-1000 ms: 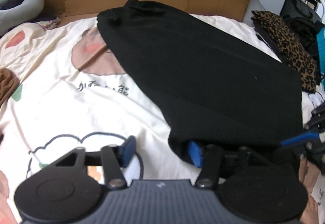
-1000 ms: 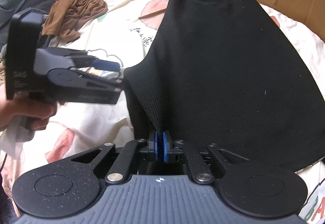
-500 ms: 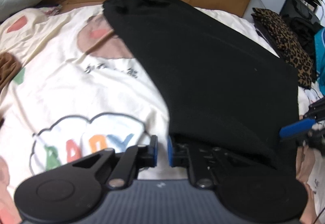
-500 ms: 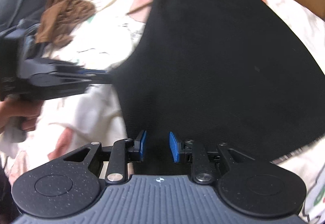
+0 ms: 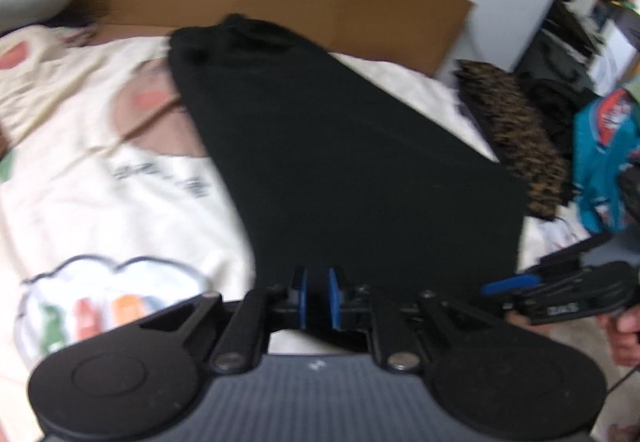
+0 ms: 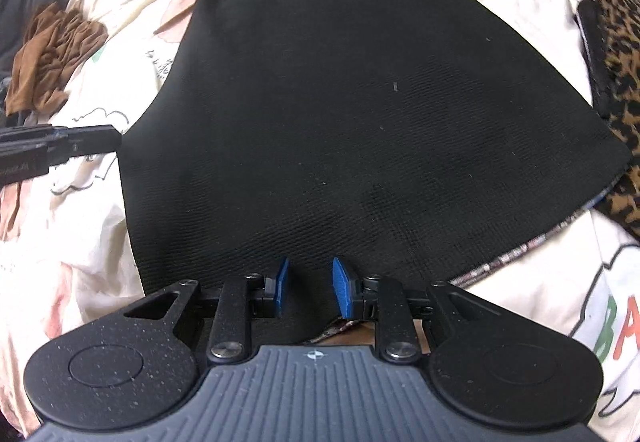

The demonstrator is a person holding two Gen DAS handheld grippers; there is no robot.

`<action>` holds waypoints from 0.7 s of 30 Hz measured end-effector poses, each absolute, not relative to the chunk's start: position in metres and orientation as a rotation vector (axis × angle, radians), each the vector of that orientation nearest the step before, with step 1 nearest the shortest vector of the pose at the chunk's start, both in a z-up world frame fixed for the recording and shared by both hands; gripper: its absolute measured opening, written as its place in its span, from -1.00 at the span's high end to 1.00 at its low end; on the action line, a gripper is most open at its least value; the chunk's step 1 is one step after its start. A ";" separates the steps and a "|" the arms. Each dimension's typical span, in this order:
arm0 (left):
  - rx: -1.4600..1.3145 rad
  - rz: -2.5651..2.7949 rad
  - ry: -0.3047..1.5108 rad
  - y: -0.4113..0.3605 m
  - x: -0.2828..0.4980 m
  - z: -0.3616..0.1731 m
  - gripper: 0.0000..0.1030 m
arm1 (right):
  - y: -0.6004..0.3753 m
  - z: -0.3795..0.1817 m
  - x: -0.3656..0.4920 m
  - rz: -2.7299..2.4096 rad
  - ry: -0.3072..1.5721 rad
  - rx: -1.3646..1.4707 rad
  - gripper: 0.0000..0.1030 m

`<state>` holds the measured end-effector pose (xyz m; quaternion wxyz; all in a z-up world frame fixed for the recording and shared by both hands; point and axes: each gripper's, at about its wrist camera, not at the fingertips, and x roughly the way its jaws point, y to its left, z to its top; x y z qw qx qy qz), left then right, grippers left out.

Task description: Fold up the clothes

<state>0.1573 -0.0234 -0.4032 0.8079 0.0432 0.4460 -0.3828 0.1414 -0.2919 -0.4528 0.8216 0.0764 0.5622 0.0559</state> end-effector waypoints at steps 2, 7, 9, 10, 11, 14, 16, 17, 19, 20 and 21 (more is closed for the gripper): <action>0.103 -0.860 0.946 -0.035 0.149 -0.402 0.76 | -0.292 -0.452 0.139 0.112 1.194 0.156 0.41; 0.102 -0.948 0.992 -0.048 0.131 -0.411 0.75 | -0.294 -0.448 0.136 0.095 1.200 0.152 0.41; 0.102 -0.958 1.020 -0.050 0.125 -0.418 0.75 | -0.296 -0.445 0.133 0.093 1.196 0.105 0.41; 0.100 -0.961 1.036 -0.050 0.122 -0.422 0.75 | -0.301 -0.444 0.132 0.083 1.194 0.103 0.41; 0.103 -0.964 1.051 -0.050 0.119 -0.425 0.75 | -0.306 -0.443 0.130 0.071 1.191 0.105 0.41; 0.148 -0.968 1.084 -0.049 0.115 -0.431 0.75 | -0.323 -0.443 0.126 0.017 1.174 0.182 0.41; 0.147 -0.955 1.110 -0.045 0.114 -0.434 0.74 | -0.332 -0.443 0.123 -0.017 1.163 0.207 0.41; 0.145 -0.948 1.121 -0.042 0.113 -0.435 0.72 | -0.337 -0.443 0.122 -0.034 1.158 0.220 0.41; 0.131 -0.925 1.139 -0.036 0.114 -0.436 0.71 | -0.346 -0.442 0.120 -0.067 1.147 0.243 0.41; 0.116 -0.913 1.148 -0.033 0.114 -0.435 0.71 | -0.350 -0.441 0.119 -0.080 1.142 0.241 0.40; 0.094 -0.895 1.160 -0.028 0.114 -0.435 0.70 | -0.354 -0.440 0.118 -0.093 1.136 0.241 0.40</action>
